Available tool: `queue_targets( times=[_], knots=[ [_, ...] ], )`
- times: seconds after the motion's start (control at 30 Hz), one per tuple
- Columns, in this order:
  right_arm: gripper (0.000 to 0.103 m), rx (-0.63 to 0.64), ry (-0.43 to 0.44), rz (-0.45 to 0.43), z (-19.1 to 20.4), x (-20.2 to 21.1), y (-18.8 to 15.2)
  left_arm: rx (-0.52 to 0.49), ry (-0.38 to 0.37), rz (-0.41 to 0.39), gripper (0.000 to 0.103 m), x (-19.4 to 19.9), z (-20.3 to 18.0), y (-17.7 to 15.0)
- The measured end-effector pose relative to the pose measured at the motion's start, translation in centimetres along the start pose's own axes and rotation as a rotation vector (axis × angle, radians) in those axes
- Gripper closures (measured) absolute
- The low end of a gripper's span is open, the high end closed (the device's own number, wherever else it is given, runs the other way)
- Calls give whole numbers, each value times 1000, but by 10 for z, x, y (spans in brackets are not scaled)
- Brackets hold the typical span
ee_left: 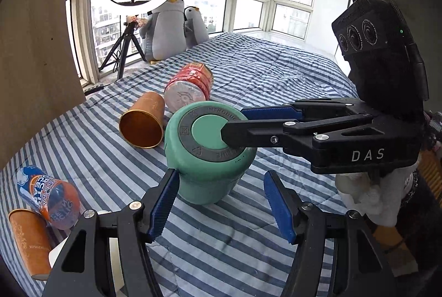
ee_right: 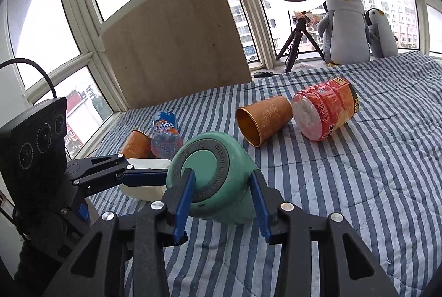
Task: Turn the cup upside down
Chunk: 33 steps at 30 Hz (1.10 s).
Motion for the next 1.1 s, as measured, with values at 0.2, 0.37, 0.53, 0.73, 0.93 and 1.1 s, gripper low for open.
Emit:
queue_targets(
  times=[0.2,0.37,0.53,0.73,0.93,1.1],
  knots=[
    [65,-34,4,-38,-15,-18,17,16,17,-29,36,-16,14,9],
    [63,-29,15,-63,-14,-24,20,5,45,-20,36,-21,18,4],
    [61,8,12,-82,-9,-20,17,-14,65,-25,34,-21,15,1],
    [44,37,-18,-132,-10,-9,17,4,100,-36,19,-18,17,-4],
    [41,73,-68,-187,-11,8,20,45,211,-100,18,1,24,-9],
    [35,130,-114,-256,-9,27,14,29,334,-184,7,26,15,-18]
  ],
)
Point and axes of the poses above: each gripper's, at about its wrist camera, not at the fingertips, and x roughly against the way its jaws point, z to its left, y to its top, the point moved 7 cm from there along -x, roughly the way its jaws point, and after that the axes turned 12 degrees about -z, right-handed, at the moved point
